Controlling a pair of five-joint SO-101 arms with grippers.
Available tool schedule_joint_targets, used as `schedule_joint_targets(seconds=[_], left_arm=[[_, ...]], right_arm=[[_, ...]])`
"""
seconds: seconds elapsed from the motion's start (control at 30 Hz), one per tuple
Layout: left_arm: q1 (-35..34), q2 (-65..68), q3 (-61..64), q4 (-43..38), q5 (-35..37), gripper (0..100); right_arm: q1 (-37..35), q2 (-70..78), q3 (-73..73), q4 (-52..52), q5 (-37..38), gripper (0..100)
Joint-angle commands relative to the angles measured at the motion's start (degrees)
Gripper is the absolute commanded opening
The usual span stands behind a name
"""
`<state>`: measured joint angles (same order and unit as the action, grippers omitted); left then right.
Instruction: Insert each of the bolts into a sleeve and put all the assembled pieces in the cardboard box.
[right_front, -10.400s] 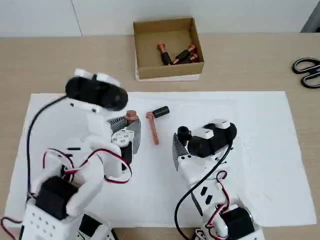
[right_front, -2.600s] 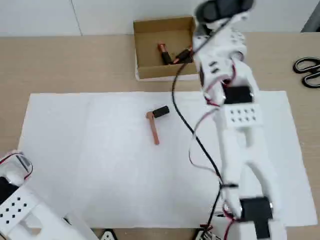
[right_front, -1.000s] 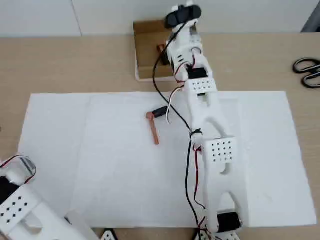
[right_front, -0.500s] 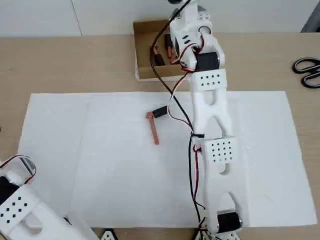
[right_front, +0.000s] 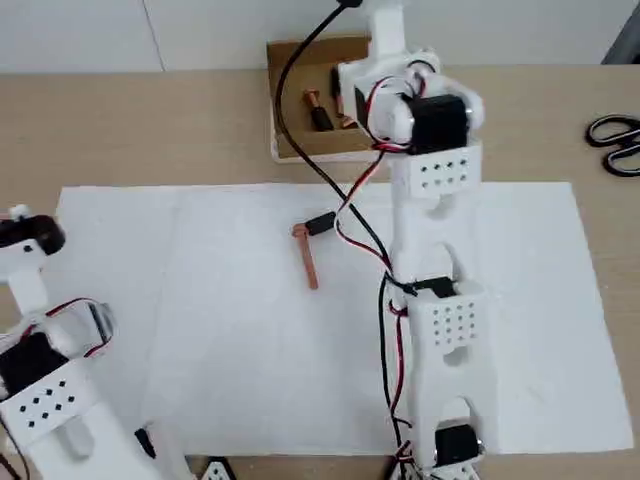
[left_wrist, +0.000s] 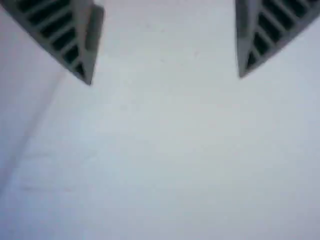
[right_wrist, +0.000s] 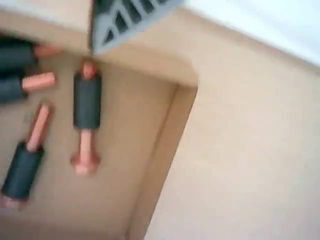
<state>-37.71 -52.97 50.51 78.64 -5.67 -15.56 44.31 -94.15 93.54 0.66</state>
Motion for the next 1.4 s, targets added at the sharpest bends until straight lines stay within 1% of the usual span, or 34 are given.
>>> schedule_joint_targets(seconds=[0.0,0.13,0.27,0.47,0.57,0.7,0.83,0.93,1.07,1.17,1.27,1.37], left_arm=[[5.27,-1.14,-2.51,0.44,0.00,18],[12.13,-1.14,-2.51,0.97,0.18,18],[16.09,-1.14,-2.59,0.88,0.18,18],[24.53,-0.70,-2.15,-6.86,0.26,18],[28.40,-0.79,1.36,-11.78,0.26,18],[30.42,-1.05,4.35,-16.09,0.79,18],[32.53,-0.70,3.12,-16.35,9.05,18],[36.04,-0.62,0.66,-16.35,15.12,18],[42.64,-0.53,-3.21,-16.44,20.22,18],[46.86,0.88,-5.85,-16.44,22.33,18],[47.91,6.42,-10.15,-16.35,24.26,18],[47.82,15.38,-16.75,-15.38,24.70,18]], right_arm=[[1.71,-7.87,-2.02,3.21,-0.53,18.8],[5.85,-12.26,-2.11,3.38,-0.53,18.8],[9.98,-17.27,-2.11,3.56,-0.53,18.8],[11.74,-26.24,0.35,4.09,-0.26,18.6],[11.56,-31.60,10.90,4.18,-0.26,18.6],[11.65,-44.18,30.42,4.00,-0.26,18.6],[11.65,-56.66,53.45,3.56,-0.26,18.7],[12.00,-64.04,66.29,3.47,-0.26,18.7],[12.00,-71.25,76.92,3.03,-0.26,18.7],[12.00,-75.21,82.46,2.77,-0.26,18.7],[12.00,-78.29,87.74,2.68,-0.26,18.7],[12.00,-80.92,93.10,2.68,-0.35,18.7]])
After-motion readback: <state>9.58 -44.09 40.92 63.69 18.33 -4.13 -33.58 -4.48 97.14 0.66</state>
